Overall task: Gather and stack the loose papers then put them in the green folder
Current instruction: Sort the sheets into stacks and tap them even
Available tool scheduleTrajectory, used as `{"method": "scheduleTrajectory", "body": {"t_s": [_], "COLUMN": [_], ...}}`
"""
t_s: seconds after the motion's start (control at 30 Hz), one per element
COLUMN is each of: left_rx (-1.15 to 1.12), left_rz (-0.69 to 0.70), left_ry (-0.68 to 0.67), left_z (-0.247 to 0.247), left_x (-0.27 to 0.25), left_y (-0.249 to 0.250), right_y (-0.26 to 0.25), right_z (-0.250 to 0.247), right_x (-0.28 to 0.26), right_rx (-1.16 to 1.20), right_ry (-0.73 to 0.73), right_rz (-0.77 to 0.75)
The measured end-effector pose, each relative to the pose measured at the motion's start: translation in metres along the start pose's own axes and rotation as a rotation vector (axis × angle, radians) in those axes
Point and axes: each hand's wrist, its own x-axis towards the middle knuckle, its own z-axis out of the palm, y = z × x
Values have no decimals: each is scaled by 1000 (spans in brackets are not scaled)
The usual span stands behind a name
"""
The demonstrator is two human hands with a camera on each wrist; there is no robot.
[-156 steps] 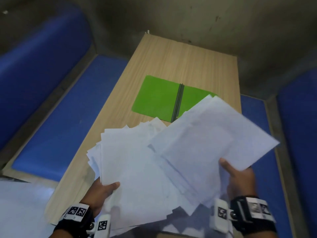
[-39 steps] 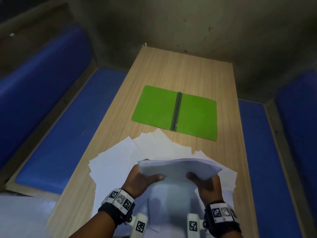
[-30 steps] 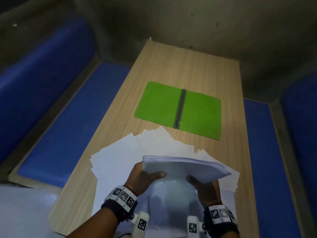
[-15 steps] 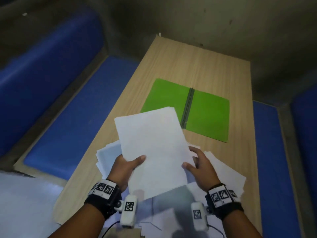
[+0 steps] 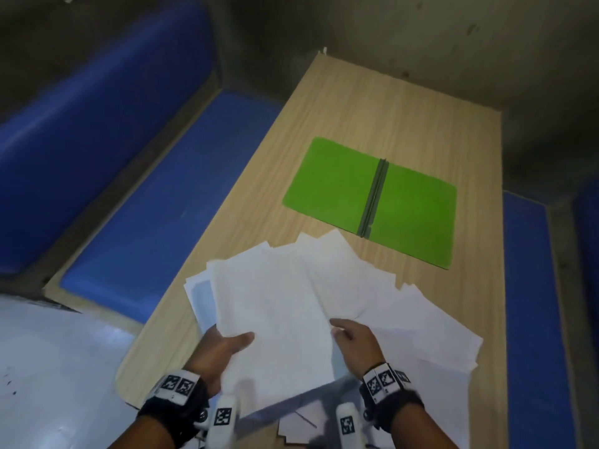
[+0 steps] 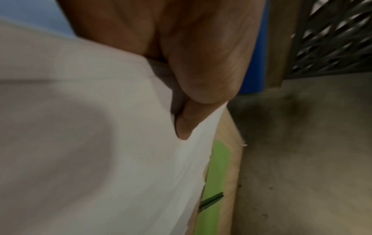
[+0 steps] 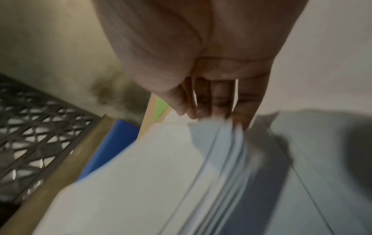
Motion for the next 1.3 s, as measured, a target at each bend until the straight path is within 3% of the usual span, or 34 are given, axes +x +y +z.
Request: {"method": "scheduleTrajectory", "body": {"t_s": [0.13, 0.2, 0.3, 0.37, 0.5, 0.63, 0.8, 1.0, 1.1, 1.17, 1.27, 1.3], "left_rx": [-45, -66, -110, -128, -128, -161, -144, -71, -40, -21, 31, 39], "left_rz": [192, 242, 222, 197, 166, 99, 118, 116, 105, 91, 94, 97], "left_ry": [133, 214, 305, 350, 432, 409, 428, 376, 326, 328, 343, 339], "left_z": [-45, -72, -113, -136, -169, -169, -159, -151, -137, -128, -118, -116], "left_x": [-20, -29, -36, -40, -41, -38, -34, -33, -32, -31, -30, -31], "left_y": [25, 34, 34, 28, -1, -21, -29, -28, -21, -20, -23, -24], "right_y": [-25, -36, -52, -59, -61, -67, -57, -35, -22, -20, -13, -16], "right_z": [10, 25, 49, 61, 75, 75, 44, -10, -11, -12, -12, -12], "right_x": [25, 39, 48, 51, 61, 55, 47, 23, 30, 33, 46, 48], "right_rx": [-34, -252, -636, -709, -486, -434, -226, -454, -247, -191, -75, -3], "right_ry": [146, 123, 39, 29, -28, -43, 108, -38, 24, 62, 89, 105], "right_rz": [-45, -76, -50, -5, 84, 98, 244, 387, 505, 487, 318, 343]}}
